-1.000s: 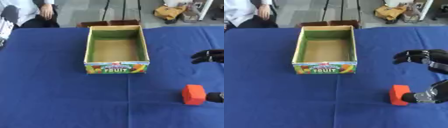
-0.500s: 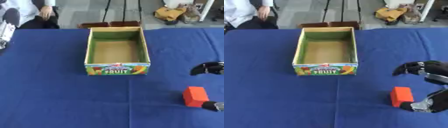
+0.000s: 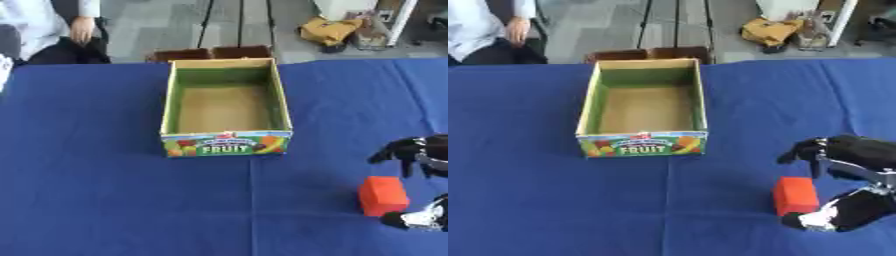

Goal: Pick up objects on the table and place them in the box.

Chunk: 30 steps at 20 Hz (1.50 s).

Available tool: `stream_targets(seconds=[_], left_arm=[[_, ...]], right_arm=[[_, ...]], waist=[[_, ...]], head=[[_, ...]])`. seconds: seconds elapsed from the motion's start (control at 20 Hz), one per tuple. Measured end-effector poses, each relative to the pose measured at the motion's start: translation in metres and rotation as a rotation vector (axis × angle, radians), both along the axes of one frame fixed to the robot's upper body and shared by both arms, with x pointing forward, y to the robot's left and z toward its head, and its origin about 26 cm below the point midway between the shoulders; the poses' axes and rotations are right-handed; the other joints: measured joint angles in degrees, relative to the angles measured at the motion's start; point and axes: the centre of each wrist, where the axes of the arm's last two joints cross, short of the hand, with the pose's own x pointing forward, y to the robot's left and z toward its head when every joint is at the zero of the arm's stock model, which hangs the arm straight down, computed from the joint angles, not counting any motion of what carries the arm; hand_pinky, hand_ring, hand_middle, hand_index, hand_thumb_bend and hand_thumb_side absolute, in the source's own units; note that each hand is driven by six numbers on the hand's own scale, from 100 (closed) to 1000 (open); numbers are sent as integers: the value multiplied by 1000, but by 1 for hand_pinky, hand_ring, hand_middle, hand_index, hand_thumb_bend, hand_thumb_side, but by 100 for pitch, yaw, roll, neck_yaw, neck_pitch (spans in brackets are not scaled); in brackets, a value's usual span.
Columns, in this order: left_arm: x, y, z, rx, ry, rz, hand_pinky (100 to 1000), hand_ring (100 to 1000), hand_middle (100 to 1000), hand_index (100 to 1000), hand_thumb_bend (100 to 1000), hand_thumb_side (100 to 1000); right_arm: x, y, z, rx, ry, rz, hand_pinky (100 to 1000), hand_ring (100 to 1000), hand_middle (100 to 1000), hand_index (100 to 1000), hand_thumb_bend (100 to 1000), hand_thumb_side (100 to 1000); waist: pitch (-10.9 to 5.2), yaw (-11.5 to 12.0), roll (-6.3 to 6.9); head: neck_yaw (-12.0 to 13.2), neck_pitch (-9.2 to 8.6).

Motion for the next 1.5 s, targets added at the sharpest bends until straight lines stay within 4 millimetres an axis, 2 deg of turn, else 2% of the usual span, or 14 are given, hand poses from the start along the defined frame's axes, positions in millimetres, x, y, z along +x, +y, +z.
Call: stream_targets(seconds=[0.4, 0.65, 1.0, 1.2, 1.5], left_arm=[[0, -1, 0, 0, 3, -8, 911, 925, 888, 1000, 216, 1000], [0, -1, -1, 0, 5, -11, 897, 923, 888, 1000, 209, 1000], [0, -1, -1, -2, 6, -14, 890, 923, 888, 1000, 201, 1000], [0, -2, -1, -5, 8, -18, 886, 922, 889, 1000, 194, 1000], [0, -2, -1, -11, 9, -23, 885, 923, 889, 1000, 183, 1000]], right_arm=[[0, 1, -2, -42, 5, -48, 423, 756, 809, 976, 511, 741], [0, 1, -3, -49, 10, -76, 455, 805, 805, 953, 485, 746], [-1, 1, -6, -50, 29, -111, 444, 800, 789, 929, 445, 758], [-1, 2, -8, -44, 46, -122, 443, 798, 788, 923, 447, 709], [-1, 3, -10, -50, 78, -139, 421, 790, 788, 921, 349, 596]], waist=[[54, 26, 0], [63, 28, 0], [91, 49, 2], [117, 63, 2], [146, 84, 2]], head=[[-84, -51], [-98, -90], [-151, -124], [-187, -150], [-222, -152]])
